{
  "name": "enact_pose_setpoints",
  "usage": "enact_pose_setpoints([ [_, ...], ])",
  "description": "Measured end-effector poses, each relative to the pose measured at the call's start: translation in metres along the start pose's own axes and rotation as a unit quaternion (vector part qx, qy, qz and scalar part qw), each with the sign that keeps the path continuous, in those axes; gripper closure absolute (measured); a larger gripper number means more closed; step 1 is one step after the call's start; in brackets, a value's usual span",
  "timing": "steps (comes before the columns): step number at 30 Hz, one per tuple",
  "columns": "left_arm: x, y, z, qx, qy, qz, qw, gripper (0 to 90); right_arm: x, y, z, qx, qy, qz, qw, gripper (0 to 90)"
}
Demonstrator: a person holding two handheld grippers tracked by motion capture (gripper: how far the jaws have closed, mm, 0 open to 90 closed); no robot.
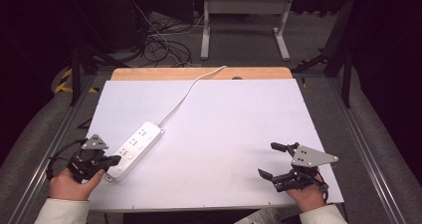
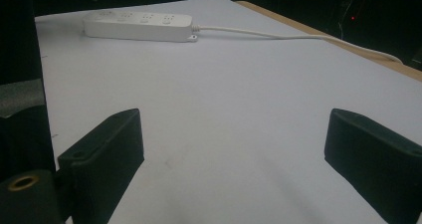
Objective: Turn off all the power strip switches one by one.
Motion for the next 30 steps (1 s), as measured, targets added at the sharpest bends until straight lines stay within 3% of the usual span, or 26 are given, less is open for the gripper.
enact_pose_setpoints([
  [9,0.008,-0.004,0.008,-0.022,-0.036,0.011,0.999,90.0,0.0,-0.001,0.0,0.0,0.001,-0.002,1.0,9.5],
  [15,0.013,-0.005,0.011,-0.022,-0.057,0.011,0.9981,90.0,0.0,-0.001,0.0,0.0,0.0,-0.002,1.0,9.6],
  [20,0.015,-0.005,0.012,-0.02,-0.064,0.011,0.9977,90.0,0.0,-0.001,0.0,-0.001,0.001,-0.003,1.0,9.6],
  [30,0.02,-0.007,0.013,-0.023,-0.056,0.008,0.9981,90.0,0.0,-0.001,0.0,-0.001,0.002,-0.005,1.0,9.6],
])
Point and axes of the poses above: each handheld gripper's, and its own axes: x roughly forward along the jaws, z roughly out of its underside, y roughly to its right, the point moved 9 cm from there along x, roughly forward along the jaws, and after that the axes turned 10 degrees about z, right-handed, at the moved point
